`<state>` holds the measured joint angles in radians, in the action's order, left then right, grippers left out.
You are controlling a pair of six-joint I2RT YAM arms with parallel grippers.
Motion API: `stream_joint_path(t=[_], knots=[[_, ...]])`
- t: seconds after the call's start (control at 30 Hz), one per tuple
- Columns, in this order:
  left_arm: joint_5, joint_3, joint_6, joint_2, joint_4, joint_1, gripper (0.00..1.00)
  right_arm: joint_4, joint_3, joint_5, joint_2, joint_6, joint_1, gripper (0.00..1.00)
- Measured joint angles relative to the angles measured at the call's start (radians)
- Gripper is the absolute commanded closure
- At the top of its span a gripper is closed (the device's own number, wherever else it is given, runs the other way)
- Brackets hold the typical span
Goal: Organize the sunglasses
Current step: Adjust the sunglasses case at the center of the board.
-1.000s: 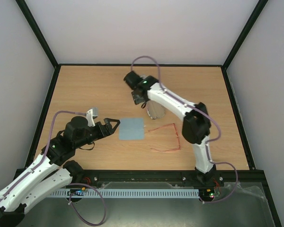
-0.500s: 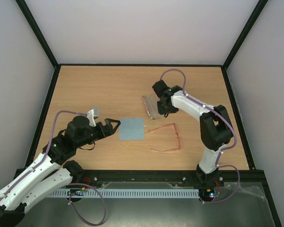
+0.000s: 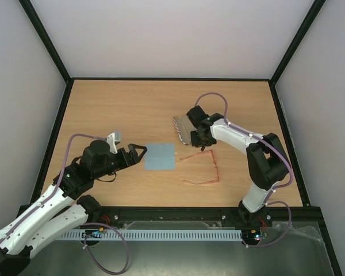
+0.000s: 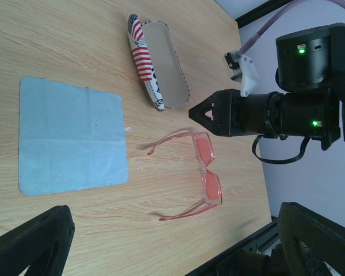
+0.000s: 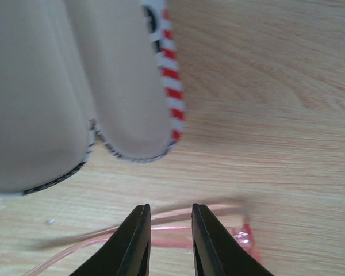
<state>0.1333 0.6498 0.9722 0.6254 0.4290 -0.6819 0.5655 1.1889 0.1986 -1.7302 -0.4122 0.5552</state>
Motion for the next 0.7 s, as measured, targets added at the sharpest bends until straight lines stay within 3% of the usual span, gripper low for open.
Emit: stream_joint_path(t=[0.4, 0.7], knots=[[0.002, 0.000, 0.001, 0.006, -0.005, 0.000, 0.01, -0.002, 0.028, -0.041, 0.024, -0.008, 0.153, 0.79], [0.002, -0.006, 0.001, 0.006, -0.013, 0.000, 0.00, 0.013, 0.060, -0.041, -0.037, -0.023, 0.181, 0.85]])
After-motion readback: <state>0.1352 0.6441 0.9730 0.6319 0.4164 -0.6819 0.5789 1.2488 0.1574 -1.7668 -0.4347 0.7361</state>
